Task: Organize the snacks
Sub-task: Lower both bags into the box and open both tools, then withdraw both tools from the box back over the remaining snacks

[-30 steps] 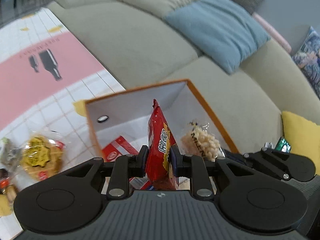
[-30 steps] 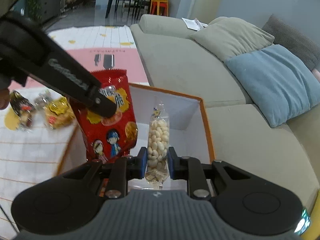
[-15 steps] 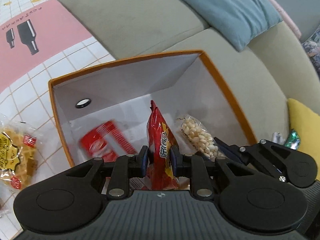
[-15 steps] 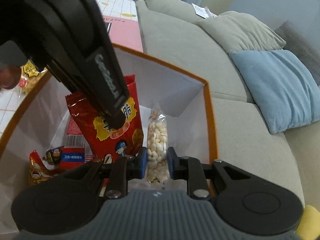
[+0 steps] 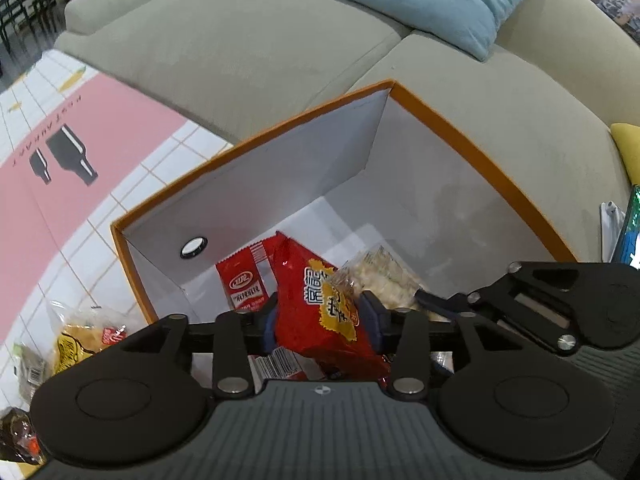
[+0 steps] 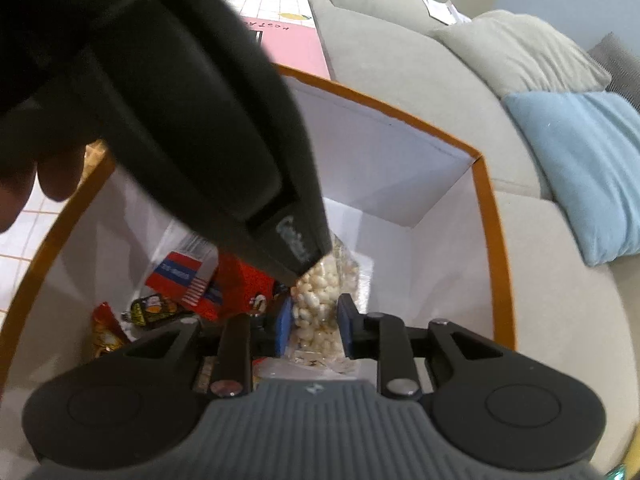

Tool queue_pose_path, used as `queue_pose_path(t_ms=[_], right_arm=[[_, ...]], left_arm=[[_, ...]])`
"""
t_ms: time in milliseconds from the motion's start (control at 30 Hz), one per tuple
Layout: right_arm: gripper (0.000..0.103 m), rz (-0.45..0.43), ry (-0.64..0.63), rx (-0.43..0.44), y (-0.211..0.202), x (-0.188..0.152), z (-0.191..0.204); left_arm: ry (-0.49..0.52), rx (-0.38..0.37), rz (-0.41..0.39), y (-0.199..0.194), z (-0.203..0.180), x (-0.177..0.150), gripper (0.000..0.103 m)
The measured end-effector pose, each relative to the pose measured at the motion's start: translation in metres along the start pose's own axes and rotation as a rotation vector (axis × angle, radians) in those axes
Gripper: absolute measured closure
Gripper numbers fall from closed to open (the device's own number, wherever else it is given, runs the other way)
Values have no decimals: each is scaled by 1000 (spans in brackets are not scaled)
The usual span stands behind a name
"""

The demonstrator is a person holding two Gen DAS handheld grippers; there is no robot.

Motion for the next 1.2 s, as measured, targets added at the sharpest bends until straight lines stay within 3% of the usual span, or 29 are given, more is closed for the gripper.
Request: queue_pose_path(t_ms=[67, 367, 600, 800, 933, 1200], right_arm=[[77, 13, 53, 22, 4, 0, -5], [75, 48, 274, 41, 2, 2, -35], [65, -51, 342, -27, -45, 28, -36], [63, -187, 437, -40, -97, 59, -15], [60, -257, 462, -43, -109, 67, 13], [60, -290, 517, 15, -121, 70, 65]], left_arm=[[6, 29, -13, -5, 2, 2, 38], [-54, 24, -79, -38, 17, 12, 38], [-65, 21, -184, -87, 22, 14, 38], [-126, 43, -302, -139, 34, 5, 38], [-164, 79, -361, -168, 49, -10, 38], [-255, 167, -383, -205, 90, -60, 38]])
Point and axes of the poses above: each gripper's, at about its wrist camera, not at the fingertips, and y roughly the way its jaws point, z to its left, x to its top, the point moved 8 cm from there along y, roughly the way its jaws point, and after that the axes turned 13 degrees about -z, right-handed, at the moved point
